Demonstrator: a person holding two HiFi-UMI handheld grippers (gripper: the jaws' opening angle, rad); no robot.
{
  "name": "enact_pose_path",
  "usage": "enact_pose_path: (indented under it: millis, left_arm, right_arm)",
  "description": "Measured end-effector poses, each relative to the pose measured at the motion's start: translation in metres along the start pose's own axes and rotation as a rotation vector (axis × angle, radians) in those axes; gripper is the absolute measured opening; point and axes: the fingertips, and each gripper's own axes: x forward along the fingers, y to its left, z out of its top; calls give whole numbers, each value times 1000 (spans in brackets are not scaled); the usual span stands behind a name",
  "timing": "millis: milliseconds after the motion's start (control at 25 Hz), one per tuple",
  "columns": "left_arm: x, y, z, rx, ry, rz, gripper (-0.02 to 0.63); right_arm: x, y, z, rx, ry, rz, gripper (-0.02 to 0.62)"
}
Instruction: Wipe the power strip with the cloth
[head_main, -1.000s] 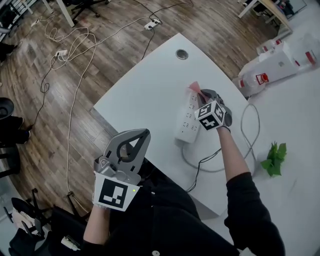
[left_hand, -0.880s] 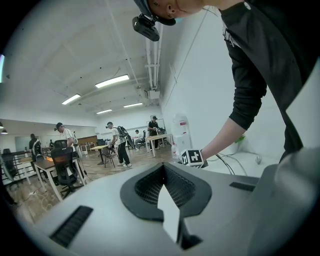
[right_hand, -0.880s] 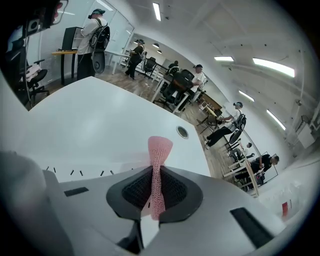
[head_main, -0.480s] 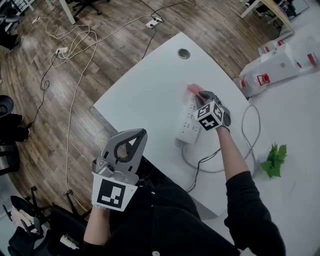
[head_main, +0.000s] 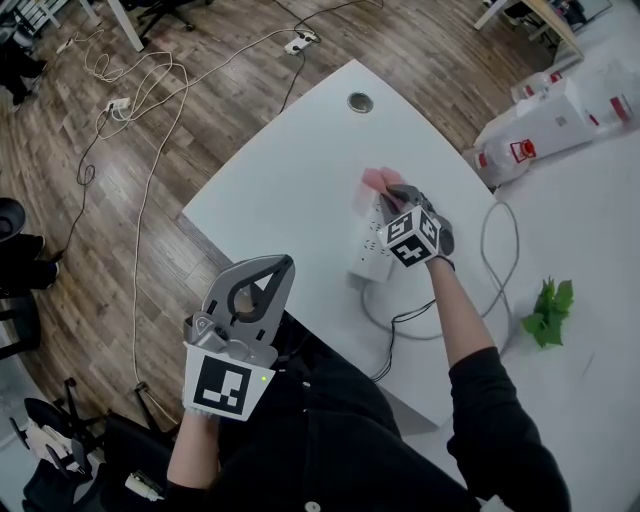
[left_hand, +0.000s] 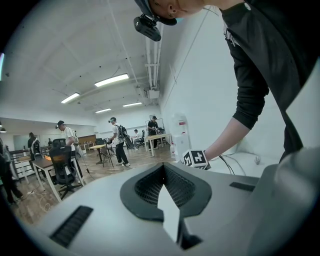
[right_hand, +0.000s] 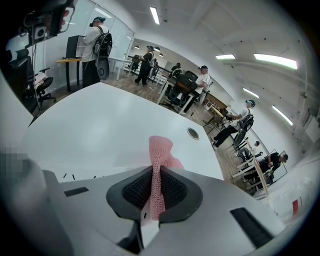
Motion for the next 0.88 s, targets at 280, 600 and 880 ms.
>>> enact_pose_path:
  millis: [280, 600, 880]
  left_arm:
    - [0, -4, 3, 5, -10, -29, 14]
    - [2, -12, 7, 15, -23, -64, 14]
    - [-1, -18, 9, 19, -34, -89, 14]
  right_arm:
    - [-11, 23, 5, -9, -17, 31, 51]
    - [-23, 49, 8, 15, -44, 59, 51]
    - [-39, 80, 10, 31, -66, 84, 52]
